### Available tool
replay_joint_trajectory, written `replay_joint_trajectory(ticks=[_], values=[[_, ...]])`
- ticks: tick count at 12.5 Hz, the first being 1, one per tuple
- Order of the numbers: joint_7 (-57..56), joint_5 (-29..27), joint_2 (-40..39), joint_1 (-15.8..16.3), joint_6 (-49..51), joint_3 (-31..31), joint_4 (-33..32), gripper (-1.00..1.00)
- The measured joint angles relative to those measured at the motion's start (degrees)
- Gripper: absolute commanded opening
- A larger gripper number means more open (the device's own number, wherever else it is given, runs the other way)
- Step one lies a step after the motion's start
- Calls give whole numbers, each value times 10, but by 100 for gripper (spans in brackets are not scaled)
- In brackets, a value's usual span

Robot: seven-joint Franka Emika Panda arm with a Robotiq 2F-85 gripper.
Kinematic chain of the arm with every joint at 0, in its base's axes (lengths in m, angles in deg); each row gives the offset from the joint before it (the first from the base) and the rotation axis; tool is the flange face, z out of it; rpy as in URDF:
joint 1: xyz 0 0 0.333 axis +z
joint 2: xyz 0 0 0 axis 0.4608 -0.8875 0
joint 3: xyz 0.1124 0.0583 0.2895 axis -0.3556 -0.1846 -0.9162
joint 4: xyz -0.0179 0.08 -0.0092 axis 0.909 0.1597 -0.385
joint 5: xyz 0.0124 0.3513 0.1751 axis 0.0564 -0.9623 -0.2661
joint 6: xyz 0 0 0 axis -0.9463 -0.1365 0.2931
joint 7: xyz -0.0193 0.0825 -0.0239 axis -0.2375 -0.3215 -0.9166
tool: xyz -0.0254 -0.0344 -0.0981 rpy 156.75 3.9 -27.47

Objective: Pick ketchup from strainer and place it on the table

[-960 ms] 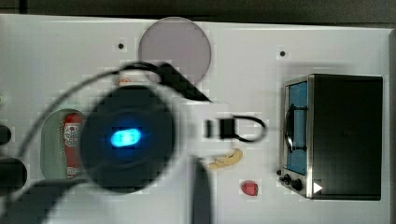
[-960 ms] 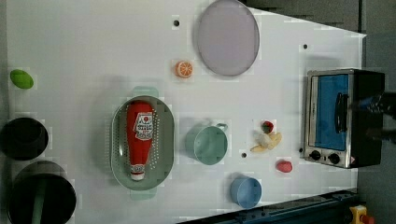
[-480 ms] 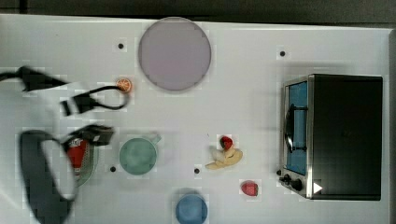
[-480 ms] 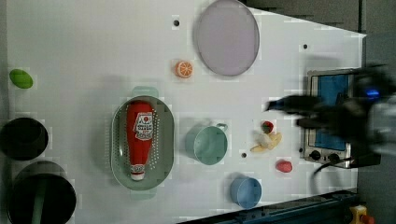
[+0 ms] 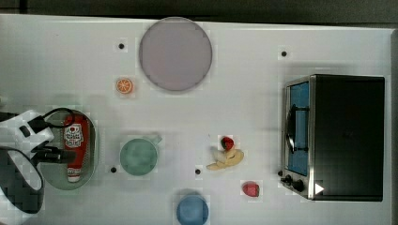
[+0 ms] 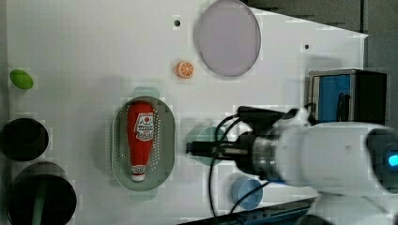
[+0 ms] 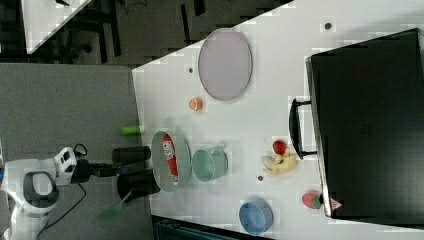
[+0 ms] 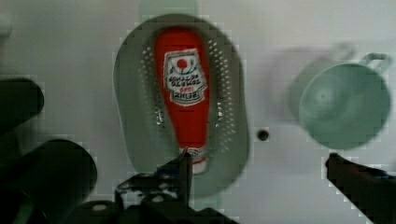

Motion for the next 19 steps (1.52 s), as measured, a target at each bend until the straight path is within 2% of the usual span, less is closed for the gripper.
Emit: replay_joint_trajectory(ticks=[4, 7, 9, 15, 19], values=[[0, 62, -45, 1, -185, -27, -74, 100], [0, 122, -117, 8, -257, -25, -100, 100], [1, 141, -168, 4, -299, -25, -119, 100], [4, 156, -284, 11, -391, -6, -125, 100], [10, 160, -301, 46, -404, 48, -118, 100]])
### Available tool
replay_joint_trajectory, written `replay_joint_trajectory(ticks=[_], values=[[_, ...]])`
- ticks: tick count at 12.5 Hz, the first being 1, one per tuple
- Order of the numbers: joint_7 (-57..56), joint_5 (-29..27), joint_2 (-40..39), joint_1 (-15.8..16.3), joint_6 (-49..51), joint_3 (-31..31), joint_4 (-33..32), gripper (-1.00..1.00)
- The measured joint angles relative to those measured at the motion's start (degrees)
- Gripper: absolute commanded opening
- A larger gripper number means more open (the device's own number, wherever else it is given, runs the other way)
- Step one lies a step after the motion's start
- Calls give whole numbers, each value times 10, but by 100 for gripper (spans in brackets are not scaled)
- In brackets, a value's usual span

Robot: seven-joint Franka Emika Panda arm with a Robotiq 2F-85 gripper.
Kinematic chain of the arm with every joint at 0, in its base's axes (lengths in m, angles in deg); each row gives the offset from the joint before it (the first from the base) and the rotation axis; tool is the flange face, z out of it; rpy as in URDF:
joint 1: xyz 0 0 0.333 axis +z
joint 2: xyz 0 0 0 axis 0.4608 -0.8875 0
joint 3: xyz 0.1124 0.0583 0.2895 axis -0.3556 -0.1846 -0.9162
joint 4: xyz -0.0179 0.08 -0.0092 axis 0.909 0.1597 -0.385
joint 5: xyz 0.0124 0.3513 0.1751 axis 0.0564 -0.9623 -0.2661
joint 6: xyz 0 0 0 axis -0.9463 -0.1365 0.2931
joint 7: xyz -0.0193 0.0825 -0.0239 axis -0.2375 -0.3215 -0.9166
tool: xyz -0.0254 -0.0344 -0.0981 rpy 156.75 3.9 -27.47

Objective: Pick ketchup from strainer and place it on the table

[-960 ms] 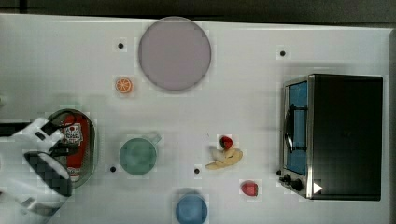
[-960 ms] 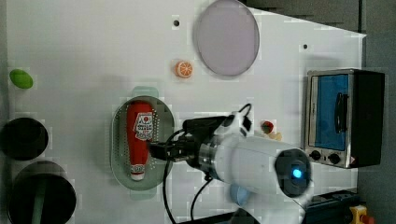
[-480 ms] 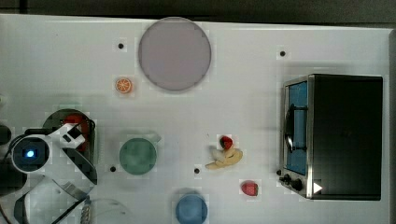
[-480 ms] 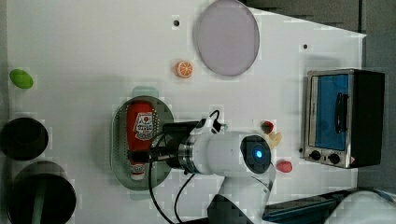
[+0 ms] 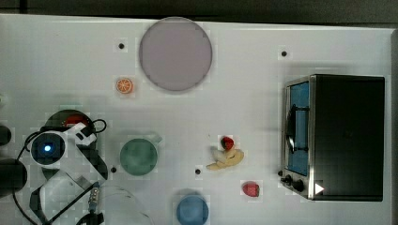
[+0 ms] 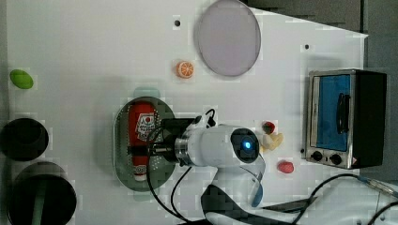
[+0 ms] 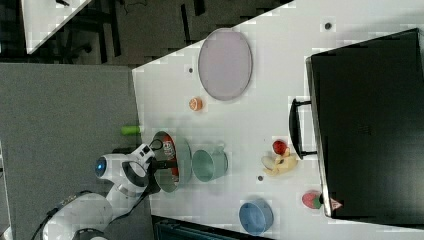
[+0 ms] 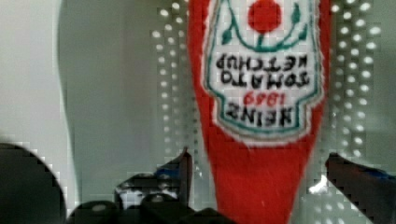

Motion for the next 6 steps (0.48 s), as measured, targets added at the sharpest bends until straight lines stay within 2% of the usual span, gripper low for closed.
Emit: replay_joint_trajectory(ticks=[1, 2, 5, 6], values=[[0, 6, -5, 7, -2, 10, 7, 100], [0, 5, -6, 15, -7, 22, 9, 92], [0, 6, -10, 25, -5, 35, 16, 20], [0, 6, -10, 33, -10, 40, 19, 12]])
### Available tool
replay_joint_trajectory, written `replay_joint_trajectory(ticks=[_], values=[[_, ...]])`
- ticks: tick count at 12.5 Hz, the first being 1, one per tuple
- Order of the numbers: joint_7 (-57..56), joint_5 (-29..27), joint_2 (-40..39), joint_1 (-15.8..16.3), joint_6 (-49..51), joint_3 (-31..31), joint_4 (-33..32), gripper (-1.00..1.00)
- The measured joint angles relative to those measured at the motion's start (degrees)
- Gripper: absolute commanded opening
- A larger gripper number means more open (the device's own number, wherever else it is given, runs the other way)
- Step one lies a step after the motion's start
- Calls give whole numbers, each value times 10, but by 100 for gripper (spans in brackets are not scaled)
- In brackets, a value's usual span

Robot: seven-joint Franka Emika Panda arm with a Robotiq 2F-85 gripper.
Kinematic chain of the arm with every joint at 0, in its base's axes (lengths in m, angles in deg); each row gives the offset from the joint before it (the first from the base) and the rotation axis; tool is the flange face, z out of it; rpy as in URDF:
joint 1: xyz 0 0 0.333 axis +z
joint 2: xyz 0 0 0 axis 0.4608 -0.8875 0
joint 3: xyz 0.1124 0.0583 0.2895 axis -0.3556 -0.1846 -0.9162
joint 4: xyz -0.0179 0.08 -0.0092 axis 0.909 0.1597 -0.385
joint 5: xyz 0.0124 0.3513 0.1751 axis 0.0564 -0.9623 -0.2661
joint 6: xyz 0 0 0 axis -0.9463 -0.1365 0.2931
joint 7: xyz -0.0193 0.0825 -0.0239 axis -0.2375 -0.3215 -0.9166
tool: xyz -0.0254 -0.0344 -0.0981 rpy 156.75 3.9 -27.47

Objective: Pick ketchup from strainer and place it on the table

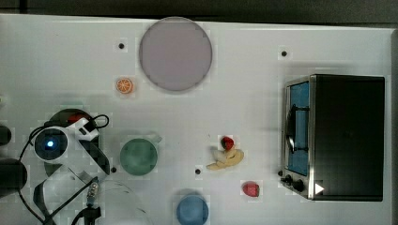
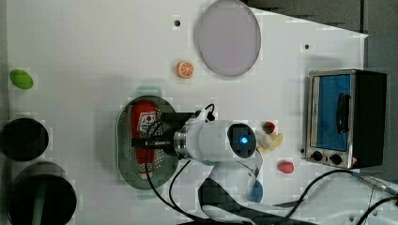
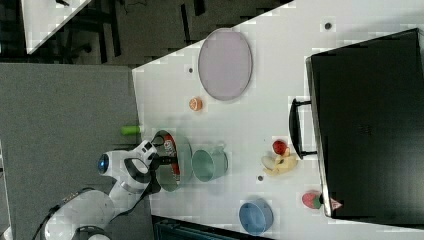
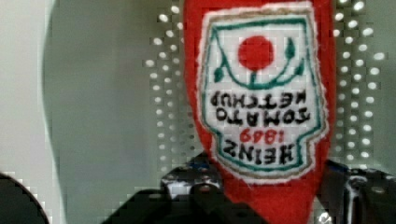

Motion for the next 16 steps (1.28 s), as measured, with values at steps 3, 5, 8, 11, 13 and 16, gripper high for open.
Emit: replay_joint_trajectory(ticks=[3, 5, 8, 11, 13, 16], values=[[2, -7, 9, 9, 7, 0, 4, 12], [2, -40, 35, 8, 25, -10, 3, 12], [2, -99, 147, -8, 116, -26, -3, 12], [2, -152, 279, -34, 202, -23, 15, 12], [3, -154, 334, -54, 234, -12, 32, 12], [3, -154, 356, -85, 273, 22, 45, 12]])
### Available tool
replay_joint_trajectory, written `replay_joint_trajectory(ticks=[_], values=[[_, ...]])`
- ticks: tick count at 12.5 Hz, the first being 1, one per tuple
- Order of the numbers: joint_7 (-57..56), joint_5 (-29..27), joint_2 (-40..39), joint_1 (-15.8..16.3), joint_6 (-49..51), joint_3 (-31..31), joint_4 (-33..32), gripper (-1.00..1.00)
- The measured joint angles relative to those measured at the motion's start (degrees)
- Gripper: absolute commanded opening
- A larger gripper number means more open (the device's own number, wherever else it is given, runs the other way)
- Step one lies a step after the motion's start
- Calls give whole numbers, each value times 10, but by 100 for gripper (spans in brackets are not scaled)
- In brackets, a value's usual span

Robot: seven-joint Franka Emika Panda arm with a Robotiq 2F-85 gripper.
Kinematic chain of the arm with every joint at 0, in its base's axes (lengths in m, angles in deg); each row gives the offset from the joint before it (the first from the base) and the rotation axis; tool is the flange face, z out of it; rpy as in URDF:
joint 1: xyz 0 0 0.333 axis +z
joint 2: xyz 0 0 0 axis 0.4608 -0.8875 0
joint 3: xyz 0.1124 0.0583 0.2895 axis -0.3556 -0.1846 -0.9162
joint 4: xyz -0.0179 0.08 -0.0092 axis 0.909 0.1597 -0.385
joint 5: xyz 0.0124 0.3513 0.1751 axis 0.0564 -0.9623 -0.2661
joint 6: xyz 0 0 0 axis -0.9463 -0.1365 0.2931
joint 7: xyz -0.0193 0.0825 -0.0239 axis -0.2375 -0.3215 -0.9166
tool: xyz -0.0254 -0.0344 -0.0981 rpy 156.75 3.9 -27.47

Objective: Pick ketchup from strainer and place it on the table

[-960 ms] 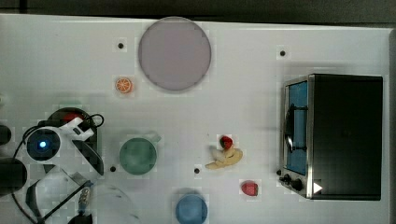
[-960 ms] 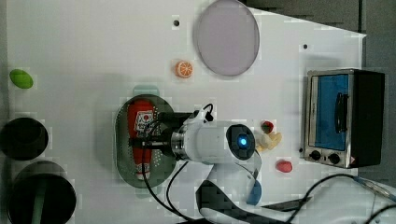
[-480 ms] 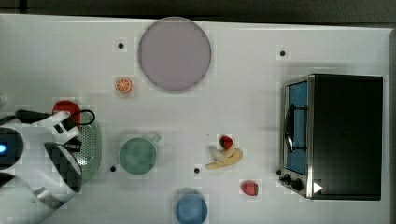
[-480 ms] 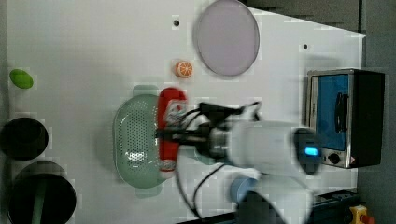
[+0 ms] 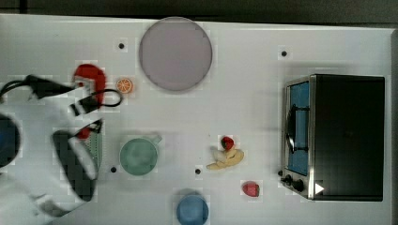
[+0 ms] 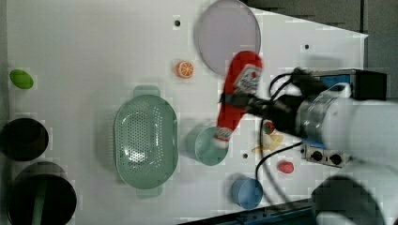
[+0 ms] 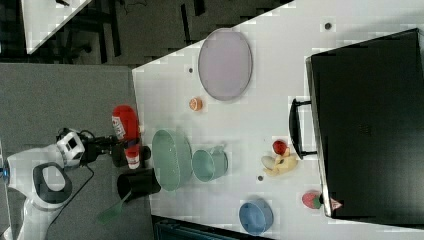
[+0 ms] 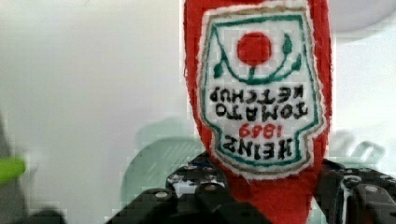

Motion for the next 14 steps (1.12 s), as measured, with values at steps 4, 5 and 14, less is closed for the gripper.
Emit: replay_joint_trajectory(ticks=[4, 5, 14], values=[[-2, -10, -11, -31, 32, 100, -26, 12], [-3, -8, -15, -36, 40, 131, -35, 12], [-24, -10, -86, -77, -17, 277, -82, 40]])
